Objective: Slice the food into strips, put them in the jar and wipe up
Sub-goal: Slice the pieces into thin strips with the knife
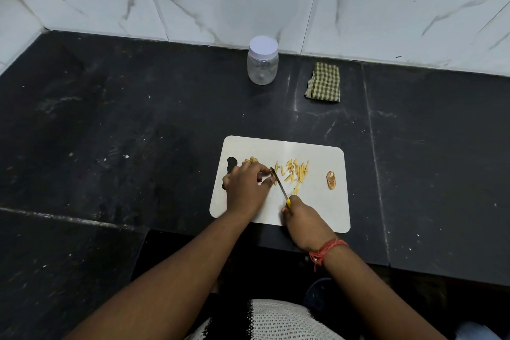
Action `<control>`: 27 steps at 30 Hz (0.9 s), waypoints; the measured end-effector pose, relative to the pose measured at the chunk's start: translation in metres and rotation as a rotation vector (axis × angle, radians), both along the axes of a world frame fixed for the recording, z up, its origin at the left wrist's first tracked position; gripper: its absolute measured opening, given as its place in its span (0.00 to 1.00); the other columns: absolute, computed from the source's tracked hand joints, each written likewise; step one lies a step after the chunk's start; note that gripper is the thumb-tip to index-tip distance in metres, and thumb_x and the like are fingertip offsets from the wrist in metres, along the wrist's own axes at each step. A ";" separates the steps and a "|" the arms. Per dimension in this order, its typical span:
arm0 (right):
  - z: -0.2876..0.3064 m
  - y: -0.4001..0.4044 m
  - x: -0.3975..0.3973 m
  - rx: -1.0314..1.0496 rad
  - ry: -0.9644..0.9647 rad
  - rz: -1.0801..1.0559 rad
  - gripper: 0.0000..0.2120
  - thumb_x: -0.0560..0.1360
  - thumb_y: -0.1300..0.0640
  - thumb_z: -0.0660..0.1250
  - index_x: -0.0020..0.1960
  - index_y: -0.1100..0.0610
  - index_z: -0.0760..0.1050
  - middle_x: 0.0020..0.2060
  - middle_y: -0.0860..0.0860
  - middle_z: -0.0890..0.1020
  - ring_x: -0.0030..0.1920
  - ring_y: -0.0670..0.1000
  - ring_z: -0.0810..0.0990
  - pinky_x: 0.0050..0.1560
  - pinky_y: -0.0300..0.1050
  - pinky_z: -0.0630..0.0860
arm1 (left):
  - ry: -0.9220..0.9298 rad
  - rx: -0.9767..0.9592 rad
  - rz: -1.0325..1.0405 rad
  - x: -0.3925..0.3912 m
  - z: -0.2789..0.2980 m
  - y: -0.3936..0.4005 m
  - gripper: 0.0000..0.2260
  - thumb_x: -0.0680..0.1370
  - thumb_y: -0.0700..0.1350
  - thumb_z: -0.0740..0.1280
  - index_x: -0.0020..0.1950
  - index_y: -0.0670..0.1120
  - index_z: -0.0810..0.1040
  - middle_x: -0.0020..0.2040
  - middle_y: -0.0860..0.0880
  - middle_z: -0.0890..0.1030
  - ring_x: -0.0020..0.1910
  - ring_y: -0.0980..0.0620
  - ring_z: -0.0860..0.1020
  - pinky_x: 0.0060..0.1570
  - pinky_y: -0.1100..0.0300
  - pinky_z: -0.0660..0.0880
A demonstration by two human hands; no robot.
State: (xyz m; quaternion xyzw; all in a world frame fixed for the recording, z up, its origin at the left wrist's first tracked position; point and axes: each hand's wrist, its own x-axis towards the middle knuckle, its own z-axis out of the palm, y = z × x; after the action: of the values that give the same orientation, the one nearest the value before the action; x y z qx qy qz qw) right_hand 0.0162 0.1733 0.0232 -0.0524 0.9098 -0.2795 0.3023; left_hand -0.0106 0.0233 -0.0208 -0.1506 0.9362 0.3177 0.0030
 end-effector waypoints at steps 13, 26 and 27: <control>0.001 -0.004 -0.001 0.005 -0.006 0.003 0.06 0.83 0.58 0.53 0.49 0.59 0.62 0.39 0.56 0.73 0.40 0.57 0.72 0.40 0.45 0.64 | 0.003 -0.024 0.015 -0.001 0.000 0.002 0.06 0.78 0.55 0.70 0.53 0.56 0.80 0.52 0.58 0.79 0.56 0.52 0.72 0.52 0.55 0.57; 0.002 -0.005 -0.015 0.065 -0.081 0.040 0.04 0.82 0.59 0.54 0.50 0.59 0.63 0.33 0.50 0.68 0.33 0.47 0.67 0.41 0.42 0.63 | 0.002 -0.032 0.033 -0.002 -0.003 0.004 0.06 0.77 0.55 0.70 0.51 0.56 0.80 0.51 0.57 0.79 0.56 0.52 0.73 0.55 0.53 0.61; 0.003 -0.005 -0.015 0.066 -0.087 0.038 0.04 0.82 0.59 0.54 0.50 0.59 0.63 0.34 0.49 0.69 0.33 0.46 0.68 0.41 0.42 0.64 | 0.004 -0.034 0.035 -0.002 -0.003 0.005 0.06 0.77 0.55 0.70 0.51 0.56 0.80 0.51 0.57 0.79 0.56 0.52 0.73 0.55 0.53 0.61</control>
State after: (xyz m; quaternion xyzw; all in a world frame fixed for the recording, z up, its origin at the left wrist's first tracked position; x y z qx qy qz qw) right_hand 0.0009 0.1686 0.0262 -0.0476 0.9035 -0.2453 0.3482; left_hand -0.0125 0.0279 -0.0239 -0.1664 0.9386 0.3022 -0.0069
